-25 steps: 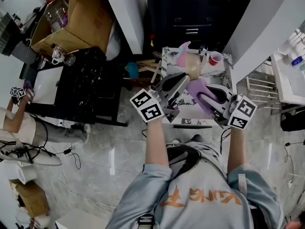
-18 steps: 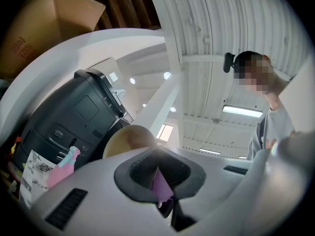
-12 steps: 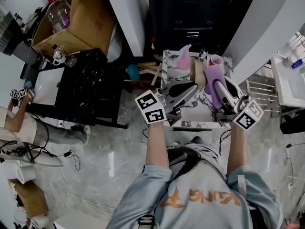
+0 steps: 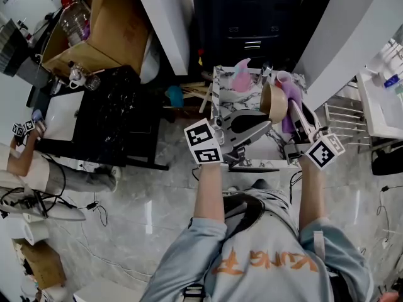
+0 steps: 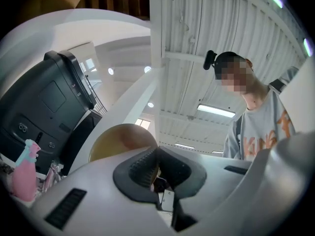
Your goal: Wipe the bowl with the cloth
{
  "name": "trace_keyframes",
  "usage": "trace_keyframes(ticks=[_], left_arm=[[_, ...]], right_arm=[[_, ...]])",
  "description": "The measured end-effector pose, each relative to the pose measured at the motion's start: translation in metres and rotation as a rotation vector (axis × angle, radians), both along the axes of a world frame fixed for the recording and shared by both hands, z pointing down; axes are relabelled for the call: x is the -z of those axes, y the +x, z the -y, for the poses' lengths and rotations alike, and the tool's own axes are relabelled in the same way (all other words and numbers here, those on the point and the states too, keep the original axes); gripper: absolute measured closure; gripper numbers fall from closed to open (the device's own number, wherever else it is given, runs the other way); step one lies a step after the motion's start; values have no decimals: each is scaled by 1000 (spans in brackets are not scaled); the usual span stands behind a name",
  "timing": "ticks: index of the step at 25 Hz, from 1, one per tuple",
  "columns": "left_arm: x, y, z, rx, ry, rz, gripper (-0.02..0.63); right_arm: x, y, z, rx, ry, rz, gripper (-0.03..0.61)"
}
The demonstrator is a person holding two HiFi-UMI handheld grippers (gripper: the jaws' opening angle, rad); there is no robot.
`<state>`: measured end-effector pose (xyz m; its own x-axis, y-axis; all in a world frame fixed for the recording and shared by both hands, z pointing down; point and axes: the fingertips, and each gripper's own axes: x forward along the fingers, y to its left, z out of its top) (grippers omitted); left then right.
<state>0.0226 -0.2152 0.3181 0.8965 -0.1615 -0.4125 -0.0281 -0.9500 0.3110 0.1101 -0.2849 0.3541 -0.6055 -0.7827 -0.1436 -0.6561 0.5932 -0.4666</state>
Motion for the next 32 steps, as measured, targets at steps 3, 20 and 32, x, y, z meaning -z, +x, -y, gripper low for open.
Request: trace_keyframes(ticks=[3,20,32], left_arm=[[2,-3,10,75,-7,24,584],[-15,-54,66,634,-44,349,586],[-27,-75,74,840,-45,463,586]], right_arm=[[-11,-5,1,-16,-37,-64,454],[-18,-17,-1,-93,-18,-333,453],[-5,4,-5,-270,68,-479,454]])
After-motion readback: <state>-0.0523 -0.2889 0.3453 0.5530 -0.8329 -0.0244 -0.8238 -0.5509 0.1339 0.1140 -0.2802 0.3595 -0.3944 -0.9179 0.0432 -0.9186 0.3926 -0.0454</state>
